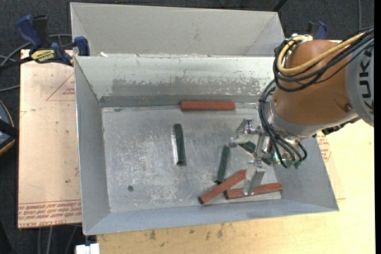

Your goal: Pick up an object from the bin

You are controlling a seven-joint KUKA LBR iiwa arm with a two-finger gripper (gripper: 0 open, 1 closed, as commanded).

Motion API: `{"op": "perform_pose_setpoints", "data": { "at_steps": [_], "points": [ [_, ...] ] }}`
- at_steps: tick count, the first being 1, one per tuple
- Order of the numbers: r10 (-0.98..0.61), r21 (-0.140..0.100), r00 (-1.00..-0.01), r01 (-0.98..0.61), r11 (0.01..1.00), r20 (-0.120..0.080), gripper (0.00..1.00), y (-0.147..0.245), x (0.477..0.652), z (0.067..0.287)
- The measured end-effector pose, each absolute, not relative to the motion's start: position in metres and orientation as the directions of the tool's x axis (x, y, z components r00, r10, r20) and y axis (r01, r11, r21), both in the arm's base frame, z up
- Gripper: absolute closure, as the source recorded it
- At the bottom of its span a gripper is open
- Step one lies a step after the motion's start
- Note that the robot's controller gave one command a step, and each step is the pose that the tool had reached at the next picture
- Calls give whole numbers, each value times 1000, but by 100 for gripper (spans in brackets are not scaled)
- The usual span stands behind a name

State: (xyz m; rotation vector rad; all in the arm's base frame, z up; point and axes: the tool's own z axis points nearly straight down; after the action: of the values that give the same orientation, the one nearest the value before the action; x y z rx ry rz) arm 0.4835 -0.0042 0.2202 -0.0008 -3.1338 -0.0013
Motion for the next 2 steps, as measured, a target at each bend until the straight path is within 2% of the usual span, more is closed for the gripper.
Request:
{"op": "perform_pose_setpoints", "data": {
  "at_steps": [1,2],
  "points": [
    [0,1,-1000,0,1000,0,0,-4,485,224],
    [-167,0,-986,-167,986,-3,0,-12,486,174]
  ]
}}
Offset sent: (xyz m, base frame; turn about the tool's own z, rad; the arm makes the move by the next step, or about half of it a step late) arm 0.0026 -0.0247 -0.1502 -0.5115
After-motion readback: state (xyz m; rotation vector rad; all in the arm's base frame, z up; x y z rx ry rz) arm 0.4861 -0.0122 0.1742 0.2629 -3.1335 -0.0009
